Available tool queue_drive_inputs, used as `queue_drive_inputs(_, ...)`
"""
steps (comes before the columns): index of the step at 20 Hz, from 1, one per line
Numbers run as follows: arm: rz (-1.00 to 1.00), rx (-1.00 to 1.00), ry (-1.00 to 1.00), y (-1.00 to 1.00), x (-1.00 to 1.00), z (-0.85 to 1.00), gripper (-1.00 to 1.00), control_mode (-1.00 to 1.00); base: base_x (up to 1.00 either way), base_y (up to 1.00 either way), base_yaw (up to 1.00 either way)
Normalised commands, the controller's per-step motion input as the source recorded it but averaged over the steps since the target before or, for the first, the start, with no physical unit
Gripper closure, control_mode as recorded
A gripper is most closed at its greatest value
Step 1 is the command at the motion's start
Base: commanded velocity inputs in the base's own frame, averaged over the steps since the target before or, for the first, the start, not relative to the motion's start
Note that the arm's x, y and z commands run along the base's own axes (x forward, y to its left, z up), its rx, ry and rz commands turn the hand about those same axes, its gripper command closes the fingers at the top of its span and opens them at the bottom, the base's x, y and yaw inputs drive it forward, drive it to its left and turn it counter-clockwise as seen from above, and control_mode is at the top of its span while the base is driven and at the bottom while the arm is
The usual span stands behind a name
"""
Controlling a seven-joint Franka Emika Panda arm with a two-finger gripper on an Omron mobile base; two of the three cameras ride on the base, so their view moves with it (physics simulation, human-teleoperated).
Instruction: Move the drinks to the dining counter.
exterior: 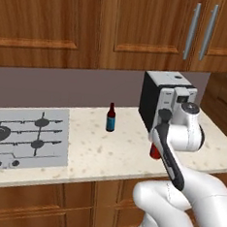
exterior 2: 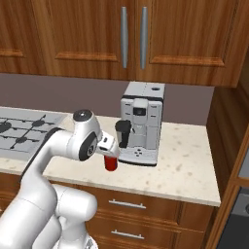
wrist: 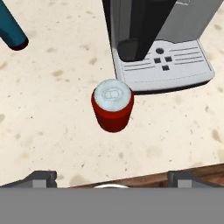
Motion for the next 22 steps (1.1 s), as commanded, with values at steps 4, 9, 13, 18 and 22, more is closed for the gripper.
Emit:
queue_drive_inputs(4, 0.00, 0.00, 0.02, 0.00, 0.31, -0.12, -1.00, -1.00, 0.00, 0.00, 0.00)
queue_drive_inputs(9, 0.00, 0.00, 0.04, -0.03, 0.20, -0.19, -1.00, -1.00, 0.00, 0.00, 0.00)
queue_drive_inputs(13, 0.00, 0.00, 0.04, -0.04, 0.21, -0.29, -1.00, -1.00, 0.00, 0.00, 0.00)
queue_drive_inputs(18, 0.00, 0.00, 0.03, 0.00, 0.24, -0.34, -1.00, -1.00, 0.00, 0.00, 0.00)
queue_drive_inputs(22, 0.00, 0.00, 0.01, -0.06, 0.21, -0.22, -1.00, -1.00, 0.00, 0.00, 0.00)
